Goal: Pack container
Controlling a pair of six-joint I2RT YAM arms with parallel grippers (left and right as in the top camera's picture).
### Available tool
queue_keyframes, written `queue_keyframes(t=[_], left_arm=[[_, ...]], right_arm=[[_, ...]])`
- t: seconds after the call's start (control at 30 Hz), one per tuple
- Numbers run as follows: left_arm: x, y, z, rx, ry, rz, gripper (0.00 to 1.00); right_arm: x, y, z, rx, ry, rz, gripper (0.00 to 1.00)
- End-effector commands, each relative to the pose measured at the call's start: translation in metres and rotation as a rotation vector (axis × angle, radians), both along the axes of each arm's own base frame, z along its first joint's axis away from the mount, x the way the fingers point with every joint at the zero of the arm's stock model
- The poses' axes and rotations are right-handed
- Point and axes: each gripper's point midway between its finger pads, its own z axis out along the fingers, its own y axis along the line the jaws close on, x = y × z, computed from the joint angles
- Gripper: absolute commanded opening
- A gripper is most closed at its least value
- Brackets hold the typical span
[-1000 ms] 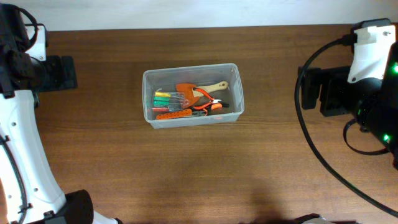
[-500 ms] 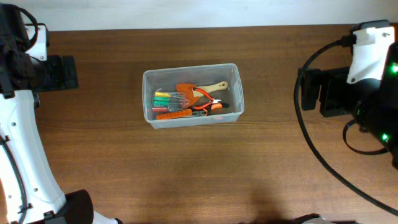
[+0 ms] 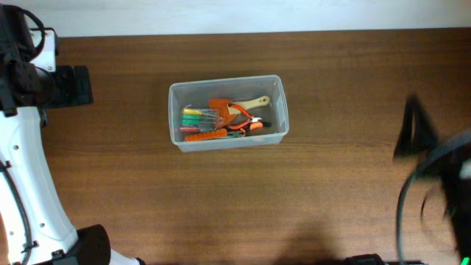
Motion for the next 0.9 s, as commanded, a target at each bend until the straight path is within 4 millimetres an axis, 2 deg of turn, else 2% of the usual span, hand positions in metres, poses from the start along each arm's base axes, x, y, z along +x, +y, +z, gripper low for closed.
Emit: queue_keyframes(t=[0.0, 0.07, 0.2, 0.3, 0.4, 0.53, 0.7, 0.87], left_arm=[[0.0, 0.0, -0.001, -0.015, 0.0, 0.014, 0.99], [0.0, 0.0, -0.001, -0.015, 0.0, 0.014, 0.99], [0.0, 0.0, -0.001, -0.015, 0.0, 0.014, 0.99], [0.0, 0.0, -0.001, -0.015, 0.0, 0.014, 0.99], [0.0, 0.0, -0.001, -0.015, 0.0, 0.014, 0.99], [0.0, 0.0, -0.001, -0.015, 0.0, 0.014, 0.99], [0.0, 0.0, -0.001, -0.015, 0.0, 0.014, 0.99], [0.0, 0.0, -0.001, -0.015, 0.0, 0.014, 0.99]], right_arm=[[-0.007, -0.004, -0.098, -0.015, 0.102, -0.016, 0.99], [-0.014, -0.004, -0.162, -0.02, 0.164, -0.015, 0.99], [-0.013, -0.002, -0.259, -0.026, 0.267, -0.004, 0.99], [-0.009, -0.002, -0.297, -0.029, 0.317, -0.004, 0.99], [-0.007, -0.002, -0.325, -0.034, 0.368, -0.004, 0.99], [-0.007, -0.002, -0.347, -0.036, 0.408, -0.004, 0.99], [-0.007, -0.002, -0.357, -0.038, 0.431, -0.004, 0.99], [-0.007, -0.002, -0.379, -0.042, 0.48, -0.003, 0.99]])
